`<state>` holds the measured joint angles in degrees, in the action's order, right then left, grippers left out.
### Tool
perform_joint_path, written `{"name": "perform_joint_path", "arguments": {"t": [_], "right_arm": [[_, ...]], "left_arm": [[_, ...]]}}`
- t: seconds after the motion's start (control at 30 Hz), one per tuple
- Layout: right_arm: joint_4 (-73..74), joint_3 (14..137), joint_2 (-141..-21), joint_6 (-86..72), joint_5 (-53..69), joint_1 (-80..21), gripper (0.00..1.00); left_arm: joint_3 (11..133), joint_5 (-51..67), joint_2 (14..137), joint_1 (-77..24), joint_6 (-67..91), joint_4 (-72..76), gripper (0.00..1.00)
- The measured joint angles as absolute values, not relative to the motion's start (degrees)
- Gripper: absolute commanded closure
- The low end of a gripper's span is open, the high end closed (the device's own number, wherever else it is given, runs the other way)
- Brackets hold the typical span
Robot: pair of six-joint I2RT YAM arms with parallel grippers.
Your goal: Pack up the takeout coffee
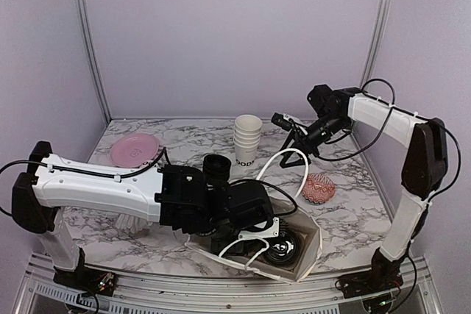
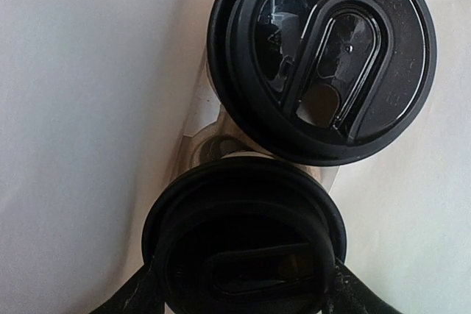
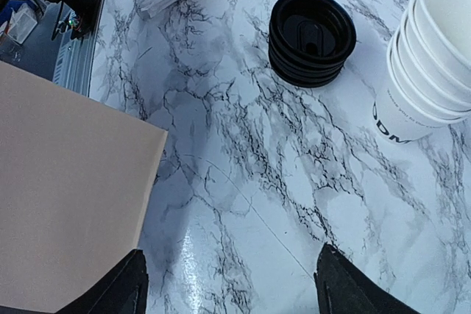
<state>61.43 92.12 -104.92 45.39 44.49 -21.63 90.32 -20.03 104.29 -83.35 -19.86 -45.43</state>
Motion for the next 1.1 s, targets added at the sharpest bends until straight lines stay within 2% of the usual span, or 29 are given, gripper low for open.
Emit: {"name": "perform_joint_path", "arguments": {"t": [0.33,0.7,1.1], "right_arm": [[65.41,91.18,-98.7,48.62,44.27,-20.49,0.24],[69.87,89.8,-98.21,54.65,46.02,-12.14,0.24],[71.59,88.07,-98.21,57.49,47.68,-11.33,0.25]], "left_arm": [[102.08,-10.2,111.33,-78.28,-18.06,-53.17,0.52],[107.96,2.55,115.57,-74.02,-11.9,-57.08,0.56],[109.97,1.13,117.47,-74.41,-5.43,-58.87,0.6]]}}
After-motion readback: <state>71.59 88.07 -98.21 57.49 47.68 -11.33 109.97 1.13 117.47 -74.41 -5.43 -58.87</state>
